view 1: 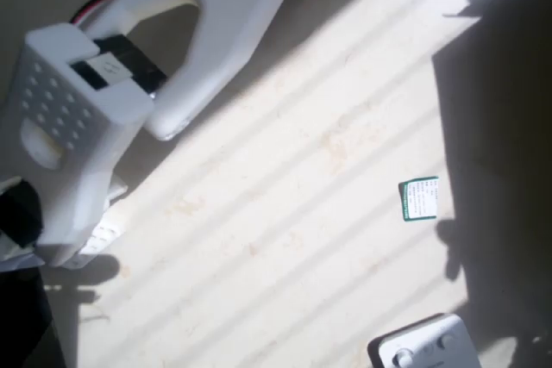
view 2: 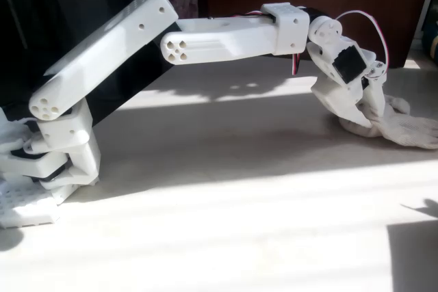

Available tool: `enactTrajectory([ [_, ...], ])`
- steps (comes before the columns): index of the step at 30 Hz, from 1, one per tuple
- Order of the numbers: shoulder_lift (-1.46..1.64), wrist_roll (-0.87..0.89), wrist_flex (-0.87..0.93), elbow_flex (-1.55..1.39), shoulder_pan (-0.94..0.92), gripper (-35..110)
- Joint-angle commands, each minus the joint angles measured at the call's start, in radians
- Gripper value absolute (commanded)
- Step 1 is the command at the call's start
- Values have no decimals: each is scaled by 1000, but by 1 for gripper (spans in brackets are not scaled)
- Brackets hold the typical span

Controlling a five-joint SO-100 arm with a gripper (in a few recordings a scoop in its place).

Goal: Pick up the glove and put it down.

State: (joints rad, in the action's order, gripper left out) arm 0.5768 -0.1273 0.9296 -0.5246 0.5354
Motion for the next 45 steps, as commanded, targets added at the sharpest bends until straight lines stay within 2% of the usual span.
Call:
enactTrajectory([
  [1,75,-8,6,35,-6,0],
  [17,262,-8,21,23,-146,0],
  [25,284,-11,201,32,-313,0],
  [33,377,-11,265,21,-509,0],
  [40,411,-12,423,31,-660,0],
  [45,413,-72,466,25,-756,0],
])
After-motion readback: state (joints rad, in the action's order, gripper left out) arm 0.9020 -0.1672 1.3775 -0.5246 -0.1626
